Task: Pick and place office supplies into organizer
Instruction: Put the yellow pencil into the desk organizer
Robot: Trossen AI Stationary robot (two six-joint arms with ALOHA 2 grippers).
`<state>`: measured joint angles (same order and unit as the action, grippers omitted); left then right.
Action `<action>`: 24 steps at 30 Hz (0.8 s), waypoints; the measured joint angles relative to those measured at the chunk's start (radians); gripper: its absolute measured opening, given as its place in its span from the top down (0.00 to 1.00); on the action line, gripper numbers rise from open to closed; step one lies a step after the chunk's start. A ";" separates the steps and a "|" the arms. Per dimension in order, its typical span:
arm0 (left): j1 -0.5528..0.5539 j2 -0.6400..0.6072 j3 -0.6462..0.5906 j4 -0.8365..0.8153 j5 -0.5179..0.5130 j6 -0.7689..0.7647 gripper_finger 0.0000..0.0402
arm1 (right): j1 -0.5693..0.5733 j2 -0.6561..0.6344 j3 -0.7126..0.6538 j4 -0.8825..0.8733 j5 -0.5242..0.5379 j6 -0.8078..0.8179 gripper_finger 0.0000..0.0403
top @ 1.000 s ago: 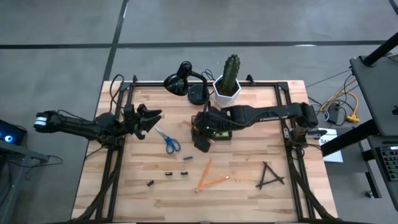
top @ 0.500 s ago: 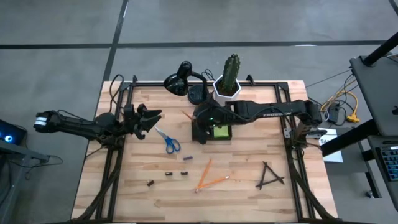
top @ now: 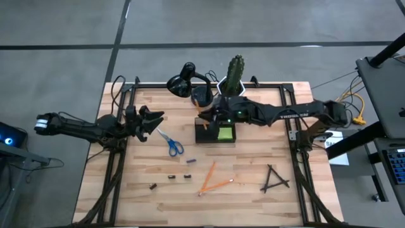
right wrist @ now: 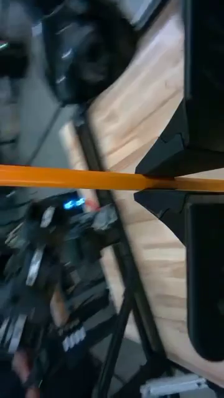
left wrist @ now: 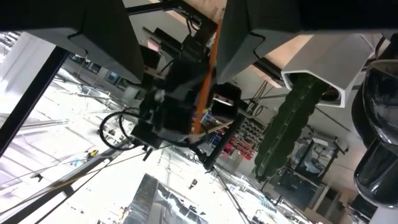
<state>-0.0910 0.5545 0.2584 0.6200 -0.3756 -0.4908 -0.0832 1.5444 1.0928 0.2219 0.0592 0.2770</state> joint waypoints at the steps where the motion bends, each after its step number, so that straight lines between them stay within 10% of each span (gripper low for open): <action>1: 0.000 0.000 0.000 -0.002 0.000 0.000 0.53 | -0.003 -0.001 -0.029 0.062 -0.009 -0.014 0.97; 24: 0.000 0.001 0.000 -0.001 -0.008 0.000 0.53 | -0.118 0.024 -0.208 0.280 0.012 -0.026 0.97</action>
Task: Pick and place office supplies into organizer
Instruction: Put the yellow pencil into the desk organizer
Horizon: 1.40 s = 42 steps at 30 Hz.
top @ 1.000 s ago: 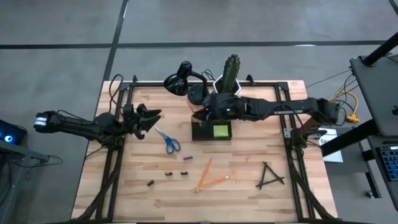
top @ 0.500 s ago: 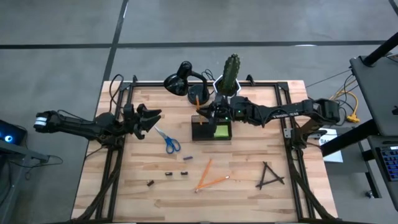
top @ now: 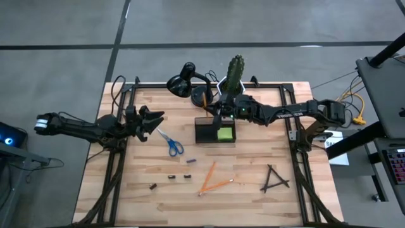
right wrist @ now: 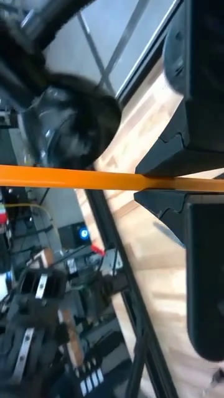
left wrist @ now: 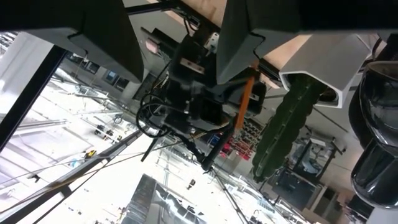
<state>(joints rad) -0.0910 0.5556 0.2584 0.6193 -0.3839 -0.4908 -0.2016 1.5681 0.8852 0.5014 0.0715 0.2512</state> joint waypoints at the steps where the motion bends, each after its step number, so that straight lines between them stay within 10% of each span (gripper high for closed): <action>1: 0.000 0.000 0.000 0.000 -0.002 0.000 0.53 | 0.000 0.000 -0.007 0.000 0.016 0.000 0.97; 20: 0.000 0.000 0.000 0.001 -0.039 -0.001 0.53 | -0.002 0.114 -0.041 0.364 0.088 0.152 0.97; 42: 0.000 0.014 0.000 0.001 -0.045 -0.002 0.53 | -0.005 0.169 -0.025 0.169 0.006 0.029 0.97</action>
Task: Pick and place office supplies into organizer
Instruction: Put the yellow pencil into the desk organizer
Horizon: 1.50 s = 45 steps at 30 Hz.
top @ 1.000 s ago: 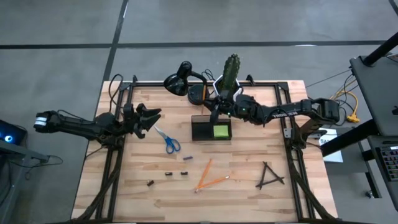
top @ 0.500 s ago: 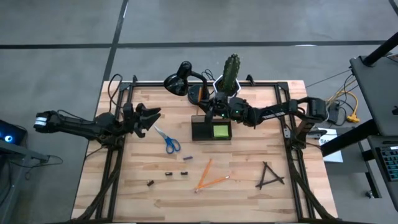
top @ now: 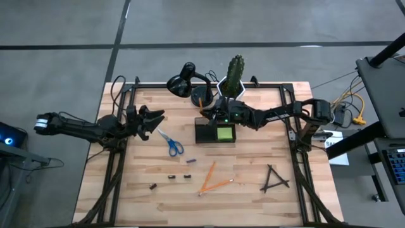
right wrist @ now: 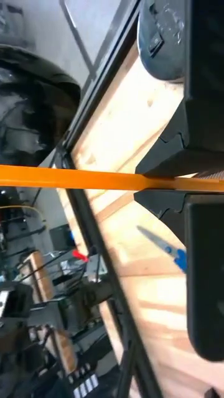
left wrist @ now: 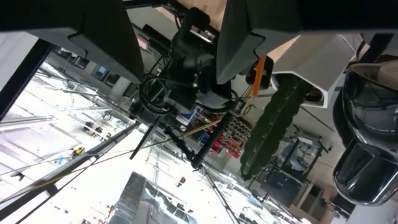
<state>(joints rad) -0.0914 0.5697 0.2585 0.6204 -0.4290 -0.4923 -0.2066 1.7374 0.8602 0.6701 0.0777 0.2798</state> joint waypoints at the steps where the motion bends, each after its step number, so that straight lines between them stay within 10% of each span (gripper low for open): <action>1: 0.000 -0.001 0.000 0.000 0.000 0.000 0.53 | 0.000 0.000 0.001 -0.010 -0.004 -0.009 0.97; 45: 0.000 -0.001 0.001 0.008 -0.026 -0.002 0.53 | 0.001 0.177 0.135 -0.029 -0.022 -0.037 0.97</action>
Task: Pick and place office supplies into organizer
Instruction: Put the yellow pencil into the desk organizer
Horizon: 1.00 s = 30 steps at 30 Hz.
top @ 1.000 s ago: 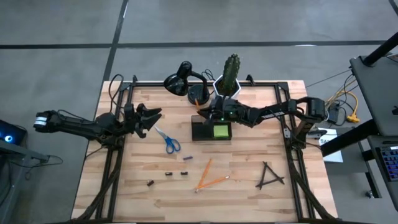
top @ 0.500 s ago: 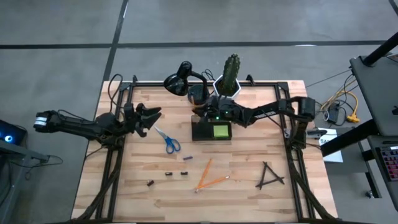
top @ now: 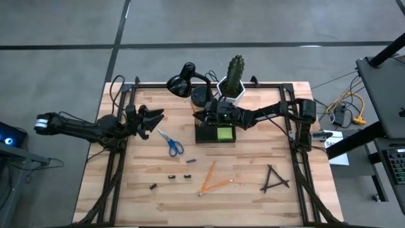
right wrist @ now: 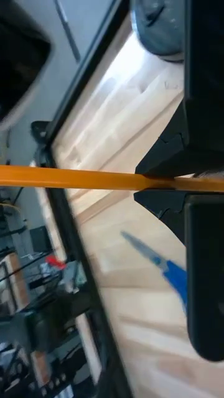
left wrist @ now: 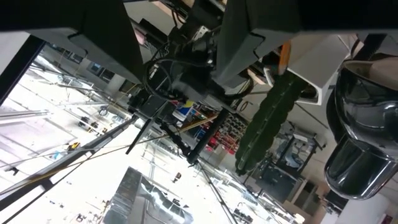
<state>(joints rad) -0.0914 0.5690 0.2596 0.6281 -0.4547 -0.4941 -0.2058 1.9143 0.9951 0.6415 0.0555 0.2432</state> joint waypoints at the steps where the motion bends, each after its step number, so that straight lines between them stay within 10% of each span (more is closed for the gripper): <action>1: 0.000 0.000 0.000 0.000 0.000 0.000 0.53 | 0.000 0.006 0.000 -0.004 0.000 0.005 0.97; 30: 0.000 0.000 0.000 0.000 0.000 0.002 0.53 | 0.003 0.048 0.000 0.001 -0.002 -0.011 0.88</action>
<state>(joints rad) -0.0910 0.5690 0.2596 0.6277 -0.4545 -0.4923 -0.2031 1.9624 0.9951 0.6421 0.0540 0.2324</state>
